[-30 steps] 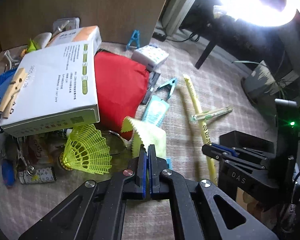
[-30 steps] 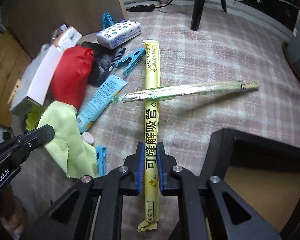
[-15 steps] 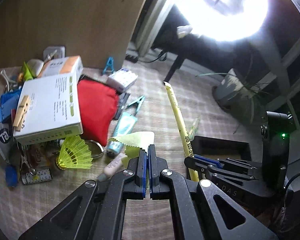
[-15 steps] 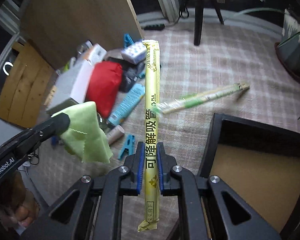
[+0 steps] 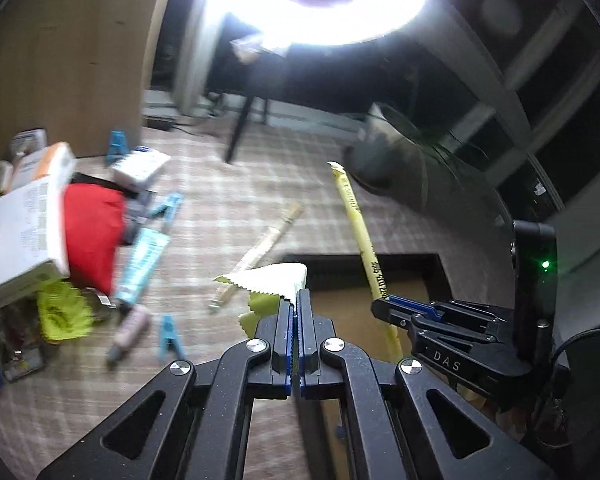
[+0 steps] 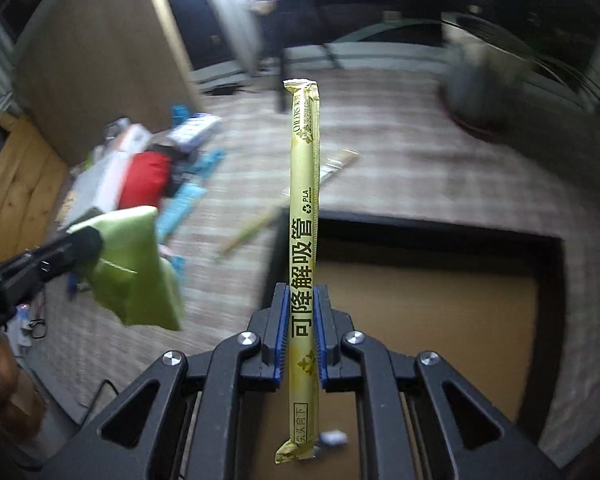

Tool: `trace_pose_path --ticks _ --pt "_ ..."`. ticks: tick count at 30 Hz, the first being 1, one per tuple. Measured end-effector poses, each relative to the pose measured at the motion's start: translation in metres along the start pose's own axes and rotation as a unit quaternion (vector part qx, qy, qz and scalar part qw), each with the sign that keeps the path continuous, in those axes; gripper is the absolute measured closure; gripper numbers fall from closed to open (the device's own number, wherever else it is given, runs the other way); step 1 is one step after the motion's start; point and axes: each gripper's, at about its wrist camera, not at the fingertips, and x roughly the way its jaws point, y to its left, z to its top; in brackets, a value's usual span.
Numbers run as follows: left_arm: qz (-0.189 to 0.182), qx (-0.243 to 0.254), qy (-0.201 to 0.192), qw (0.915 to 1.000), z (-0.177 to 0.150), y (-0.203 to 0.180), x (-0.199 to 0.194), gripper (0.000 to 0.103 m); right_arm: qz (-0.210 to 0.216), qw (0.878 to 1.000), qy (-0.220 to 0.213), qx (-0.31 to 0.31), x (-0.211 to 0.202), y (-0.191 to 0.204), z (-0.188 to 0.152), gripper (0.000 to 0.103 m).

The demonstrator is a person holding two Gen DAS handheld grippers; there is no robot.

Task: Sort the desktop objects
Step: 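Carry the cloth and straw to the tray and release both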

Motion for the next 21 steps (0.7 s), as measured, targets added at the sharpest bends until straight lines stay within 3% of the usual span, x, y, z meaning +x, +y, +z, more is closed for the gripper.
trace_pose_path --ticks 4,10,21 --pt "-0.02 0.026 0.024 0.9992 -0.008 -0.033 0.021 0.102 -0.031 0.998 0.004 0.047 -0.01 -0.057 -0.031 0.091" --pt "-0.042 0.063 0.059 0.9954 -0.023 -0.075 0.049 0.102 -0.064 0.993 0.013 0.101 -0.021 -0.109 -0.07 0.091" --pt "-0.043 0.11 0.095 0.9885 -0.049 -0.107 0.068 0.102 -0.079 0.988 0.019 0.134 -0.024 -0.134 -0.101 0.09"
